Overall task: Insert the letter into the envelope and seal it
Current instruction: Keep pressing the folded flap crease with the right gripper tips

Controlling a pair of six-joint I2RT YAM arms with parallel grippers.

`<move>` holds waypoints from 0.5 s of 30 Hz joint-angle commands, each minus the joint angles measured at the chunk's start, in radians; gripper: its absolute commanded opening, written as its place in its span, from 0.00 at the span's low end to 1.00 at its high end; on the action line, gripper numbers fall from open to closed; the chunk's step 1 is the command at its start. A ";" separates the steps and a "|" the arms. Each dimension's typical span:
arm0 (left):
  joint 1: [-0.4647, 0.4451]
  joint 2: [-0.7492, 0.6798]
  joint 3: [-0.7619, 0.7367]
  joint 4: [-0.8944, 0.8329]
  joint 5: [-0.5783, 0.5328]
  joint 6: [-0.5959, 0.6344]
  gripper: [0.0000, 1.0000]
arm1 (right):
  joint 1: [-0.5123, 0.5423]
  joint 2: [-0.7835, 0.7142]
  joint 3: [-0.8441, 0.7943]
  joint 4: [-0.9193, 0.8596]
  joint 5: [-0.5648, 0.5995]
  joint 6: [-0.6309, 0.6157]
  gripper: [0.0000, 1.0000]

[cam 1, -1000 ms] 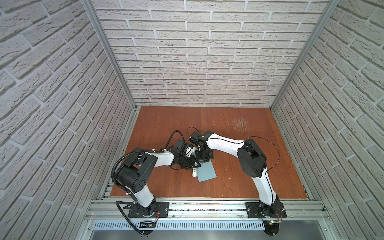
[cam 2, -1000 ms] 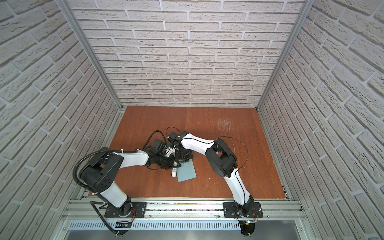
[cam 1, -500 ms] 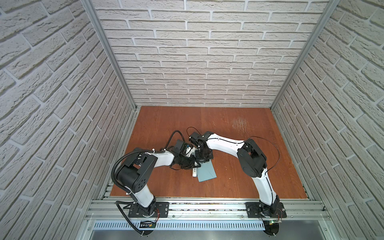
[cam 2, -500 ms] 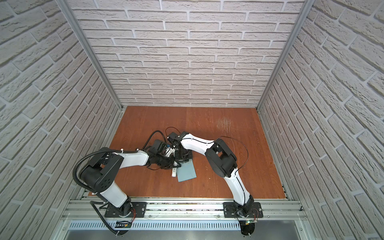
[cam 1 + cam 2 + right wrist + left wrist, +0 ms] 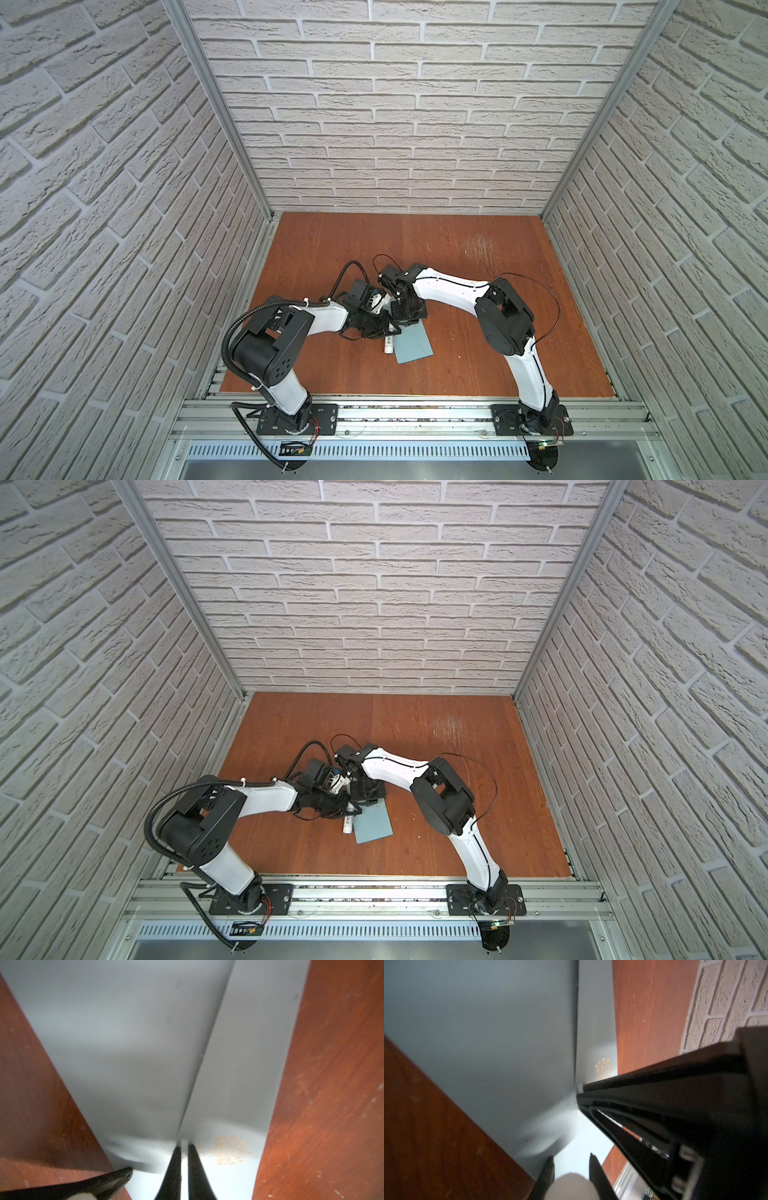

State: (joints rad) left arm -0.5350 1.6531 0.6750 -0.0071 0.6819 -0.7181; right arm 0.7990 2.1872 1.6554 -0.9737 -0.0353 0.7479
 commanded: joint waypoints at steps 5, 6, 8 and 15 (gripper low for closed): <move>0.010 -0.028 -0.011 -0.079 -0.069 0.020 0.00 | 0.010 0.005 -0.083 0.007 -0.032 -0.028 0.25; 0.010 -0.033 -0.009 -0.085 -0.071 0.021 0.00 | 0.006 -0.024 -0.079 -0.006 -0.020 -0.033 0.26; 0.012 -0.035 -0.003 -0.098 -0.077 0.022 0.00 | 0.001 -0.083 -0.076 -0.031 0.002 -0.039 0.26; 0.012 -0.062 0.024 -0.147 -0.092 0.030 0.00 | -0.011 -0.287 -0.094 -0.076 0.055 -0.059 0.26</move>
State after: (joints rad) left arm -0.5320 1.6165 0.6838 -0.0860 0.6350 -0.7094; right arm 0.7933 2.0232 1.5627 -1.0080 -0.0185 0.7067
